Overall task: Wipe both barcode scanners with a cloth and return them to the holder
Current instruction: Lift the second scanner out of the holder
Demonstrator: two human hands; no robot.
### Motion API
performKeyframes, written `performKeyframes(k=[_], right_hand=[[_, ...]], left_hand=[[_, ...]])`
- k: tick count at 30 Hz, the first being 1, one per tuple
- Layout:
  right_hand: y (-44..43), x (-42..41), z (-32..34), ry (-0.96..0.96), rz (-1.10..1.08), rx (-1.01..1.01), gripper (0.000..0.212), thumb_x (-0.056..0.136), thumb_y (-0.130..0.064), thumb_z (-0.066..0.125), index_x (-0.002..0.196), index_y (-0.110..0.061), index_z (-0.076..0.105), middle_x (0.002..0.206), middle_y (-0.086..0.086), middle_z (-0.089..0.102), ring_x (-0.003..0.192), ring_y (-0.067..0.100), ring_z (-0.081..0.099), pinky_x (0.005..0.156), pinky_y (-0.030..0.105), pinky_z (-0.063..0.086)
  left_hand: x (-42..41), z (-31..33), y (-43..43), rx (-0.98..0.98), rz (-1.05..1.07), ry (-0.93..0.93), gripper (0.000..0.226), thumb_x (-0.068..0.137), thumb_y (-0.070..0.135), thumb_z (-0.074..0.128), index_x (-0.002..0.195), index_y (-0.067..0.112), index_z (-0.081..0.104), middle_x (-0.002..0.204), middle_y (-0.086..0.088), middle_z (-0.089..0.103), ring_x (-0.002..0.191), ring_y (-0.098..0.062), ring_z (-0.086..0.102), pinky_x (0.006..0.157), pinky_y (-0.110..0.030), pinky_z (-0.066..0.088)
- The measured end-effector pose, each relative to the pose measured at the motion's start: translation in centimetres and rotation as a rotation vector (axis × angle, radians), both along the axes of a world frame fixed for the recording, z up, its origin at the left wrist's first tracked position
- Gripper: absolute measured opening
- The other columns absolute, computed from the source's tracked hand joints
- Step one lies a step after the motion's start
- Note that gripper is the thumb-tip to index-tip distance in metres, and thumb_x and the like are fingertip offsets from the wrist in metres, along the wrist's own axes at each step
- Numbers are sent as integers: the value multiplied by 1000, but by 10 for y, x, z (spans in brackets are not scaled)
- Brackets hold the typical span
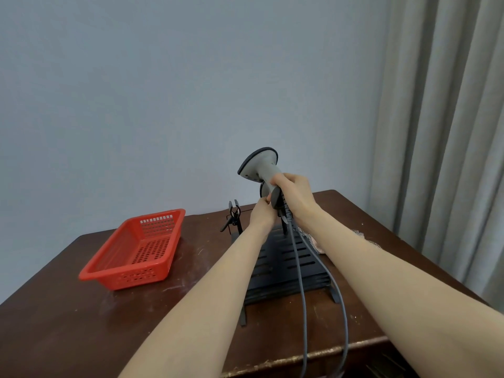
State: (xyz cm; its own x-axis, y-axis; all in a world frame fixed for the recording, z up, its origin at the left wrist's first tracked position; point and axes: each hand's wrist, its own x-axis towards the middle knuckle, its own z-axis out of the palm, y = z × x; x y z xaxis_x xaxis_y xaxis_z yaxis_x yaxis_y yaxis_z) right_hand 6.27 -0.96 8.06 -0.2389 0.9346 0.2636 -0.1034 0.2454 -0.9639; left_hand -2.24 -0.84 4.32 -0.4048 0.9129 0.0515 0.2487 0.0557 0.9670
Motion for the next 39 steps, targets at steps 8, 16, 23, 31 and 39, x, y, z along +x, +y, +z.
performKeyframes(k=[8, 16, 23, 31, 39], right_hand=[[-7, 10, 5, 1, -17, 33, 23, 65, -30, 58, 48, -20, 45, 52, 3, 43, 61, 22, 40, 60, 38, 34], [-25, 18, 9, 66, 88, 32, 15, 80, -17, 52, 75, -5, 60, 68, 17, 69, 56, 22, 55, 59, 31, 42], [-40, 26, 1, 118, 138, -52, 27, 83, -17, 49, 92, 6, 60, 71, 18, 67, 71, 29, 58, 70, 42, 44], [-56, 41, -11, 176, 306, -59, 27, 91, -7, 39, 105, 0, 62, 78, 19, 67, 75, 30, 70, 62, 30, 56], [-61, 34, -7, -17, 465, -97, 22, 94, -15, 45, 92, 2, 59, 69, 8, 62, 50, 16, 55, 48, 24, 48]], left_hand=[[2, 11, -17, -39, 92, 121, 45, 98, 39, 37, 127, 7, 47, 117, -11, 60, 100, -26, 55, 76, -33, 42], [-5, 36, -41, 224, 254, -8, 30, 97, 26, 36, 109, 9, 58, 99, -2, 62, 98, -21, 58, 91, -42, 49], [-14, 48, -63, 228, 45, -473, 37, 95, 41, 49, 108, 8, 58, 102, -7, 65, 100, -19, 64, 90, -38, 52], [-18, 54, -83, 187, -25, -707, 47, 88, 43, 62, 109, 1, 57, 104, -11, 67, 92, -17, 64, 75, -30, 53], [-25, 48, -95, 125, 32, -791, 67, 79, 53, 67, 121, 3, 56, 106, -7, 68, 98, -17, 65, 76, -32, 54]])
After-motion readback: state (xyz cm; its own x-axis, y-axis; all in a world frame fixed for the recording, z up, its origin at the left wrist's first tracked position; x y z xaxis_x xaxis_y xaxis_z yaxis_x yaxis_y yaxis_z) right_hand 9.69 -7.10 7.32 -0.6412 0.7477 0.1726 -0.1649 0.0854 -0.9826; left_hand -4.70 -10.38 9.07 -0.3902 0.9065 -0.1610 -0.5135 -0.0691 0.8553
